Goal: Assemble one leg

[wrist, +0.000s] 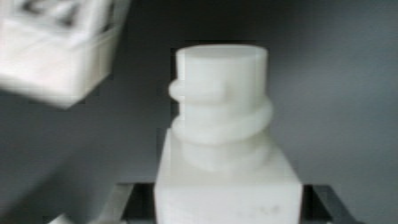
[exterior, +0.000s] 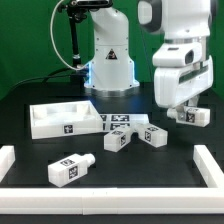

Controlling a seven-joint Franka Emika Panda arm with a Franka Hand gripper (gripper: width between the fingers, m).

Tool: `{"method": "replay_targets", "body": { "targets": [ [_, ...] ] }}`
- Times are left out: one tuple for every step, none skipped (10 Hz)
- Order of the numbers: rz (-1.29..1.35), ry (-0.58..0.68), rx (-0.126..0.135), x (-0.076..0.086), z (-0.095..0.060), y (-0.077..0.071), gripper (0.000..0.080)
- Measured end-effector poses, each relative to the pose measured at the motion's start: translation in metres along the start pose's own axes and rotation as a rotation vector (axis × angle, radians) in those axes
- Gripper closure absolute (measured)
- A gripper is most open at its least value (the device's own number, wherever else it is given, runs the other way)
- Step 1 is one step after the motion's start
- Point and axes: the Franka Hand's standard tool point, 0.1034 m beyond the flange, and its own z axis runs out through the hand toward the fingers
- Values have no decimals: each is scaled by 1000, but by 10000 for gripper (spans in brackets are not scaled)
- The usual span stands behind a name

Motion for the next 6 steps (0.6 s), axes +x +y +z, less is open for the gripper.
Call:
{"method": "replay_targets", "body": {
  "targets": [
    [1,-6,8,-1,5,-2,515],
    [1,-8,10,-1,7,-2,515],
    [1,-8,10,-1,7,-1,515],
    [1,-8,10,-1,7,-1,515],
    [1,-8,10,-1,7,-1,418],
    [2,-10,10,-2,7,0,283]
  ]
}}
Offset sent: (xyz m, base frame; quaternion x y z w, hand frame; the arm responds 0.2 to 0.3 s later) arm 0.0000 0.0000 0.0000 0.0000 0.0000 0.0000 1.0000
